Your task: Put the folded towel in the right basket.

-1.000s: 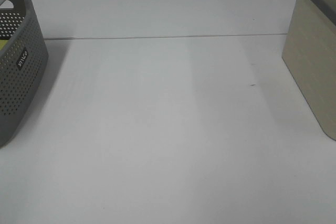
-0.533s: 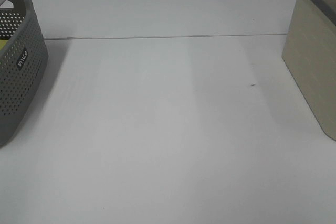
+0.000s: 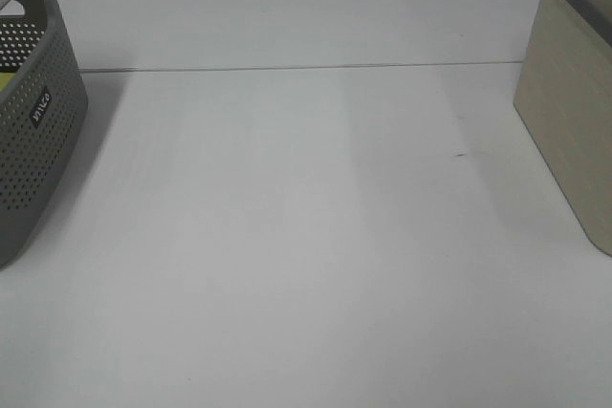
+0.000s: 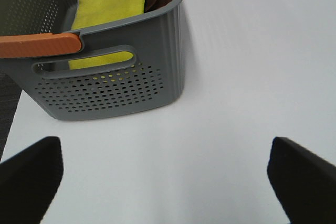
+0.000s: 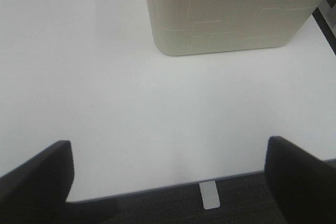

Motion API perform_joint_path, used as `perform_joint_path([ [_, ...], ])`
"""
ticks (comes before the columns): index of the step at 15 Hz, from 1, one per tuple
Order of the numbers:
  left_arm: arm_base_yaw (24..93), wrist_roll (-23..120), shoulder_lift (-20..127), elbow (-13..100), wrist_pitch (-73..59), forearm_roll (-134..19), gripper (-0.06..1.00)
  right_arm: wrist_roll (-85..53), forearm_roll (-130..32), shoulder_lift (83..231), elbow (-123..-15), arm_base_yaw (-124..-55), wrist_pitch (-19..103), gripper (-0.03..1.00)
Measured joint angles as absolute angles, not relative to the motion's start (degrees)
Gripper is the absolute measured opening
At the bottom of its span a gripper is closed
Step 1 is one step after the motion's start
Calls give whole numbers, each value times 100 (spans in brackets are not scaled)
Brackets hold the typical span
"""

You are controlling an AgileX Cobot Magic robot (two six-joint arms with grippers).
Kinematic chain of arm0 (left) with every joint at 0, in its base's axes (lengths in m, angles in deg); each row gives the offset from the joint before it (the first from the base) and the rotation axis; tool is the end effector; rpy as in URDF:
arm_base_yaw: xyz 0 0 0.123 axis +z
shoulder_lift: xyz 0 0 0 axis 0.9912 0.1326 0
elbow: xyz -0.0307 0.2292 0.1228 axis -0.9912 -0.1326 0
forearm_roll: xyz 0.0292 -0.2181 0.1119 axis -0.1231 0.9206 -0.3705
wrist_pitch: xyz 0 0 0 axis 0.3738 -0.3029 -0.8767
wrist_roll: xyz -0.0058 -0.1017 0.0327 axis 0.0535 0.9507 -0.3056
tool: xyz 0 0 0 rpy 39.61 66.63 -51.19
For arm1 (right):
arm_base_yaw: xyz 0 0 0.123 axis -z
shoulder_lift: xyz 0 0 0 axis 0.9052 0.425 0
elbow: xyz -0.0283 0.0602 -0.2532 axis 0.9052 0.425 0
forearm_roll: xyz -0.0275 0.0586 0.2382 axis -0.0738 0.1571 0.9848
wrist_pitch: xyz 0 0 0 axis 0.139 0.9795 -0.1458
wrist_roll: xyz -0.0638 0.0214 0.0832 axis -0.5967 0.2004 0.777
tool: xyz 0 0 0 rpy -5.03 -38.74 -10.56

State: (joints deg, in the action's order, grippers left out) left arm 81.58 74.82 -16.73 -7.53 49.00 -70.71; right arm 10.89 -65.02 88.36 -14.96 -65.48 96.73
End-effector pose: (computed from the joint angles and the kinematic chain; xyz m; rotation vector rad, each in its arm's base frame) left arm 0.0361 -0.0006 0.2678 0.1525 2.0719 0.0727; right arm 0.0395 -0.0128 0.2482 0.0608 2.2154 -0.1277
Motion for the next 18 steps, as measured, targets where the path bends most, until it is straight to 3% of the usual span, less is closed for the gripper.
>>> perform_joint_path([
  [18, 8158, 7482, -1673, -753, 4900, -7071, 99, 1089, -6502, 8836, -1496, -6548, 9673, 94],
])
